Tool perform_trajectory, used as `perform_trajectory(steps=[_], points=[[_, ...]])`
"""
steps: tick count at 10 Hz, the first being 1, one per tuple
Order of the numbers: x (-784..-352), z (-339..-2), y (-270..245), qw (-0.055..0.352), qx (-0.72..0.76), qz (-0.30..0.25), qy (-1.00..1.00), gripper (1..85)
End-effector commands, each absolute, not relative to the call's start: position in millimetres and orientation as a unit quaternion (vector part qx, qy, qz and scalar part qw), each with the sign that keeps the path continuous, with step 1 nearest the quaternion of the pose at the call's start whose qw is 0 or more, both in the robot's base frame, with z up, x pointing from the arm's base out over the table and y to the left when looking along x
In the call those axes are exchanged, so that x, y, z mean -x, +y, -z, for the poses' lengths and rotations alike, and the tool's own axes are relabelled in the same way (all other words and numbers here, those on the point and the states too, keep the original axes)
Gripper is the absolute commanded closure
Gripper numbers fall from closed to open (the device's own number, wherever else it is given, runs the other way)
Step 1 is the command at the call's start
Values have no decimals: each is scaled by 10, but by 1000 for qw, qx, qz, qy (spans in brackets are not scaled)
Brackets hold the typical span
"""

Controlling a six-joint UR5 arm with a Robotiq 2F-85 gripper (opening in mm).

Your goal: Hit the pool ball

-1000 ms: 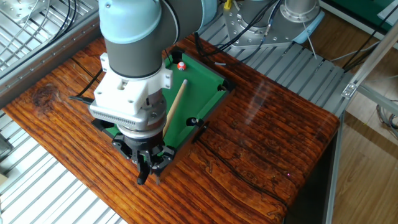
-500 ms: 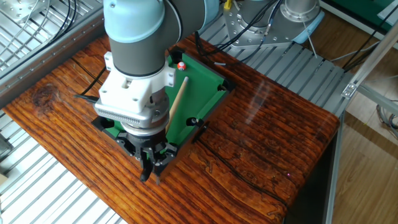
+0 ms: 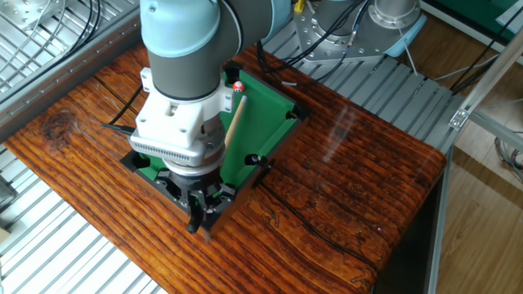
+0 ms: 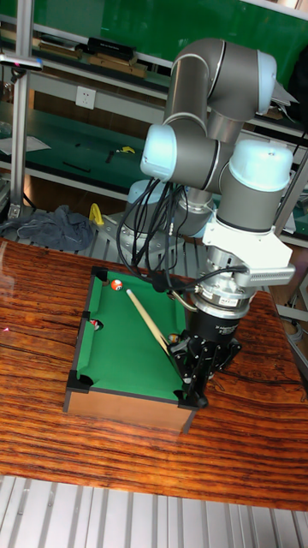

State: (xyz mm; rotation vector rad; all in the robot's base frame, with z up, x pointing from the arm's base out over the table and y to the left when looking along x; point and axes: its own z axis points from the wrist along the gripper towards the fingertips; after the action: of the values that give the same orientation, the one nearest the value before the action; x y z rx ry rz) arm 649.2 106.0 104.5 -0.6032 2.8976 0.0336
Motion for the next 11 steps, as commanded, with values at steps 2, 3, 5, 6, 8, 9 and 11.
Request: perform_trajectory(steps=[2,3,5,6,8,9,11], points=[[-6417,-1026,1051,87,208,-13,974,843],[-6406,-1025,1053,88,207,-14,974,843],[-6389,-1034,1045,88,208,-16,974,843],[-6381,-1039,1042,87,210,-17,974,843],[-6362,-1046,1022,87,212,-18,973,843],[-6356,-1041,1009,87,212,-18,973,843],[-6347,-1028,973,89,213,-19,973,843]])
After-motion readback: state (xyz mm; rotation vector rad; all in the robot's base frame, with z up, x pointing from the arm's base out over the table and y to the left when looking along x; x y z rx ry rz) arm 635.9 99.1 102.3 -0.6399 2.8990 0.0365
